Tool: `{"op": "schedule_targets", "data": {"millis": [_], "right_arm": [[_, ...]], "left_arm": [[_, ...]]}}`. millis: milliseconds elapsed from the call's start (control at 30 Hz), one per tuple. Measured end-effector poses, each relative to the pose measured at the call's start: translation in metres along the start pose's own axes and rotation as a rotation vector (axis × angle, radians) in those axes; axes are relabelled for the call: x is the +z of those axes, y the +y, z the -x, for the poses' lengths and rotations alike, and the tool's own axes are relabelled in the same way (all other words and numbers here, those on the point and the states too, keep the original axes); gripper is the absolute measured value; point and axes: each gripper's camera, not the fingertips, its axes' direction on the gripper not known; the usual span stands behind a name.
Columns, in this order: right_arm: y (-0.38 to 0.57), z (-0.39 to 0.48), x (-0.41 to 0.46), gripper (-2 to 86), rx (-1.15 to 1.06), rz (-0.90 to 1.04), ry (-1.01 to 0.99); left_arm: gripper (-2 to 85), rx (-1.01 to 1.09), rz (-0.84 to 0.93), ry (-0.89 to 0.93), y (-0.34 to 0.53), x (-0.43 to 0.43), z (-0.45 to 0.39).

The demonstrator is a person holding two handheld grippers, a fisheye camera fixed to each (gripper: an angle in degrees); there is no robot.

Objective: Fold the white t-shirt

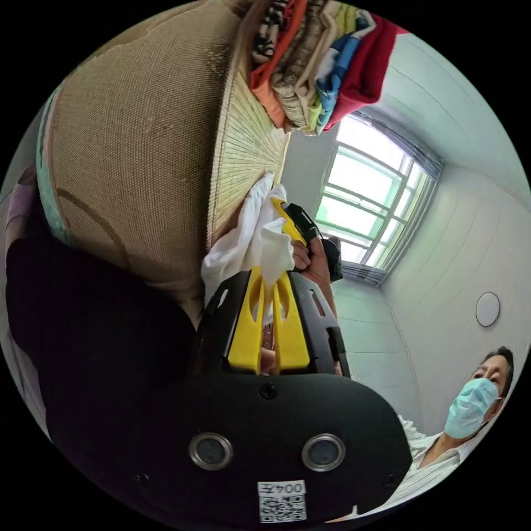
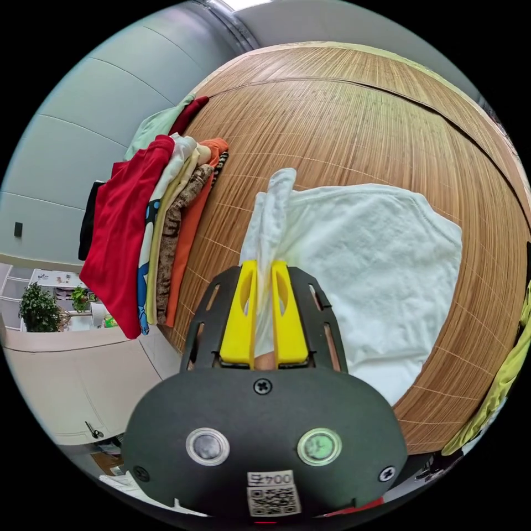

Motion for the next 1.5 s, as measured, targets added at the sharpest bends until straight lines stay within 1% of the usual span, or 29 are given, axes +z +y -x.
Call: {"op": "schedule_targets", "data": {"millis": [100,267,333,367,433,500,533,600,633,700,767,800,833,900,967,1100,1233,1367,1433,1500], "right_arm": [[0.006,0.013,0.002,9.2,-0.022,-0.007,-0.033],[0.033,0.037,-0.03,9.4,-0.117,-0.152,-0.034],[0.068,0.043,-0.063,7.1,-0.158,-0.311,-0.006],[0.08,0.044,-0.072,6.1,-0.162,-0.35,0.003],[0.141,0.044,-0.098,2.6,-0.219,-0.487,0.024],[0.196,0.046,-0.098,0.7,-0.26,-0.519,0.064],[0.234,0.05,-0.087,0.0,-0.288,-0.527,0.11],[0.288,0.062,-0.061,-0.4,-0.342,-0.51,0.172],[0.32,0.073,-0.041,-0.6,-0.386,-0.497,0.211],[0.356,0.091,-0.014,-0.7,-0.441,-0.499,0.271],[0.376,0.11,0.009,-0.8,-0.488,-0.477,0.314],[0.381,0.122,0.022,-0.8,-0.525,-0.468,0.356],[0.383,0.132,0.033,-0.7,-0.543,-0.469,0.416],[0.377,0.143,0.048,-0.7,-0.553,-0.44,0.458],[0.37,0.152,0.065,-0.7,-0.56,-0.396,0.502],[0.365,0.16,0.105,-0.8,-0.574,-0.35,0.699],[0.382,0.149,0.105,-0.8,-0.558,-0.413,0.855],[0.404,0.11,0.078,-0.7,-0.419,-0.407,0.84],[0.42,0.069,0.063,-0.7,-0.333,-0.402,0.753],[0.429,0.04,0.058,-0.7,-0.302,-0.394,0.676]], "left_arm": [[6.2,0.0,0.004,0.042,-0.002,-0.011,-0.007],[8.4,0.024,0.017,0.016,0.0,-0.043,-0.018],[7.3,0.047,0.006,0.008,0.005,-0.059,-0.025],[5.5,0.089,-0.007,0.01,0.008,-0.068,-0.036],[3.5,0.174,-0.044,-0.005,0.013,-0.078,-0.06],[1.7,0.293,-0.054,-0.041,0.004,-0.064,-0.093],[1.4,0.327,-0.041,-0.06,-0.001,-0.055,-0.101],[0.7,0.426,0.053,-0.147,-0.033,0.002,-0.12],[0.6,0.436,0.083,-0.168,-0.042,0.019,-0.12],[0.4,0.438,0.21,-0.268,-0.076,0.085,-0.114],[0.3,0.419,0.317,-0.332,-0.093,0.128,-0.106],[0.2,0.438,0.353,-0.41,-0.099,0.149,-0.104],[0.2,0.442,0.36,-0.463,-0.1,0.157,-0.103],[0.2,0.458,0.347,-0.577,-0.101,0.174,-0.1],[0.1,0.429,0.32,-0.581,-0.099,0.176,-0.094],[0.1,0.392,0.269,-0.619,-0.093,0.175,-0.077],[0.1,0.382,0.241,-0.608,-0.086,0.176,-0.066],[0.1,0.391,0.23,-0.62,-0.078,0.184,-0.06],[0.1,0.39,0.223,-0.608,-0.074,0.186,-0.056],[0.1,0.379,0.206,-0.581,-0.069,0.186,-0.049]]}}
